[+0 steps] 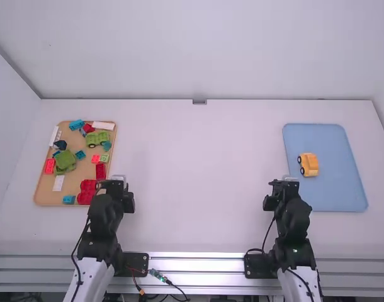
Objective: Assemble lego blocks to make yellow taxi
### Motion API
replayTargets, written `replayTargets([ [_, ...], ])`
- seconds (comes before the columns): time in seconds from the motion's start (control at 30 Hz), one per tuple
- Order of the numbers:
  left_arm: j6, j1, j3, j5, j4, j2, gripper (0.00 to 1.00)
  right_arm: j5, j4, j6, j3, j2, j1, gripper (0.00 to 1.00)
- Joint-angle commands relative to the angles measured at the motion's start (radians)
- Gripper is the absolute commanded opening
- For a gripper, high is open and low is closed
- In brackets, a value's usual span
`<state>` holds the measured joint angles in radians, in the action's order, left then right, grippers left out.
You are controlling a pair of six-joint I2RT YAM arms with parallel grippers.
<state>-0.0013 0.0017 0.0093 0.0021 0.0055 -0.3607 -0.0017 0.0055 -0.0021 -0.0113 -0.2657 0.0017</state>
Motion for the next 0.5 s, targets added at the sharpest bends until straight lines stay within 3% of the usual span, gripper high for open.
replayTargets([
  [0.0,0.001,-0.002,-0.009,-0.002,-0.006,0.041,0.0,0.002,-0.006,0.002,0.011,0.038,-0.002,0.0],
  [0.47,0.001,-0.002,-0.009,-0.002,-0.006,0.234,0.0,0.002,-0.006,0.002,0.011,0.211,-0.002,0.0],
])
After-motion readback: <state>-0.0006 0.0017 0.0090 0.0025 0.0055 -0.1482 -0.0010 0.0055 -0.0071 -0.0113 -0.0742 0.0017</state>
